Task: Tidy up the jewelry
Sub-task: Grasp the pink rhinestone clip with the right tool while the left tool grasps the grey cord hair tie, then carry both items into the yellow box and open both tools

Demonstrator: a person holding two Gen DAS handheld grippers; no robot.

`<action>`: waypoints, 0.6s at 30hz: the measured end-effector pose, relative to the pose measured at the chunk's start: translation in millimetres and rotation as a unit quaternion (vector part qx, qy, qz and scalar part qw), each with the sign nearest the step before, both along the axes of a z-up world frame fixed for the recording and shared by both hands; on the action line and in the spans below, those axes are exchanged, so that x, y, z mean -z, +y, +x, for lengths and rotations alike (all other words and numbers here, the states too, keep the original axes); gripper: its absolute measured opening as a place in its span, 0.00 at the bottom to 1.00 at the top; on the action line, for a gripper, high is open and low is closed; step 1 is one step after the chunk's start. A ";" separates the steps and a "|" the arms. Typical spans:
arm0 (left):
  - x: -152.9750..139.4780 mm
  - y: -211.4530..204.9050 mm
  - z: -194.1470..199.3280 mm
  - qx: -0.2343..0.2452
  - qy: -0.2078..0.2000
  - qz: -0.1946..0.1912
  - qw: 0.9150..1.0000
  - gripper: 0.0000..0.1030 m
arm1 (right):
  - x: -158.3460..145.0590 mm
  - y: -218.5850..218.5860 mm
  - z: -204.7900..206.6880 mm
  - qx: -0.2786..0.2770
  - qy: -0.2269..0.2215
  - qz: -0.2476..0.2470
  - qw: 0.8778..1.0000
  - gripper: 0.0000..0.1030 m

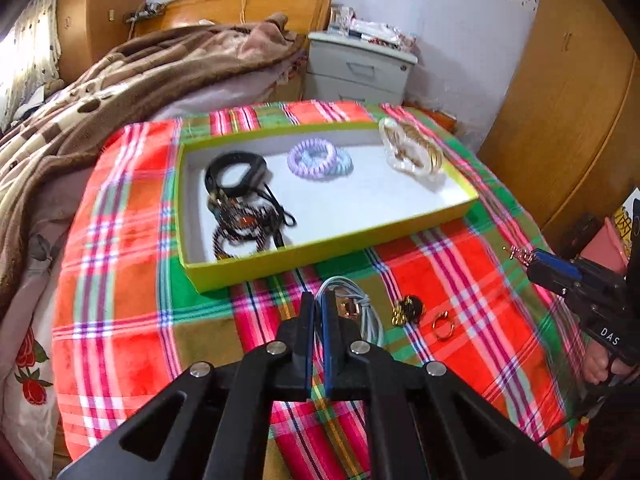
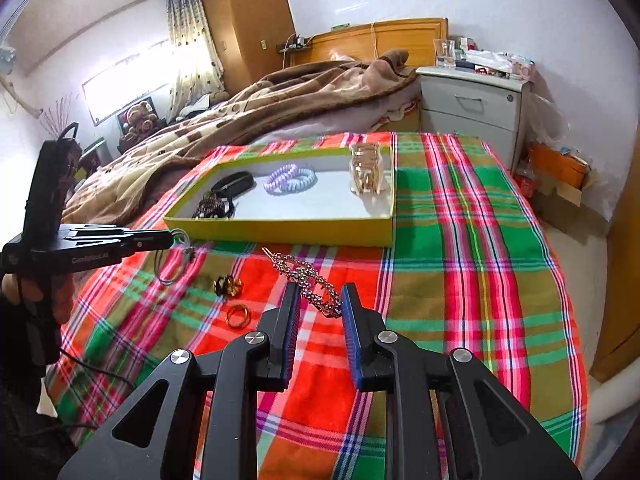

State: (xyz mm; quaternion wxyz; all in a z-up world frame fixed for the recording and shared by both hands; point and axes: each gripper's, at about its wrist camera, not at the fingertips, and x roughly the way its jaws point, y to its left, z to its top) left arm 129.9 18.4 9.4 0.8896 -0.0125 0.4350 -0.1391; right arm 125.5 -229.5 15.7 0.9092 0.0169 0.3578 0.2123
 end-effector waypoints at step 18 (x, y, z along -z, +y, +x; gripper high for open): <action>-32.2 1.6 68.2 -0.002 -0.026 -0.009 1.000 0.03 | -17.3 45.3 72.0 0.013 -0.012 -0.050 0.999 0.21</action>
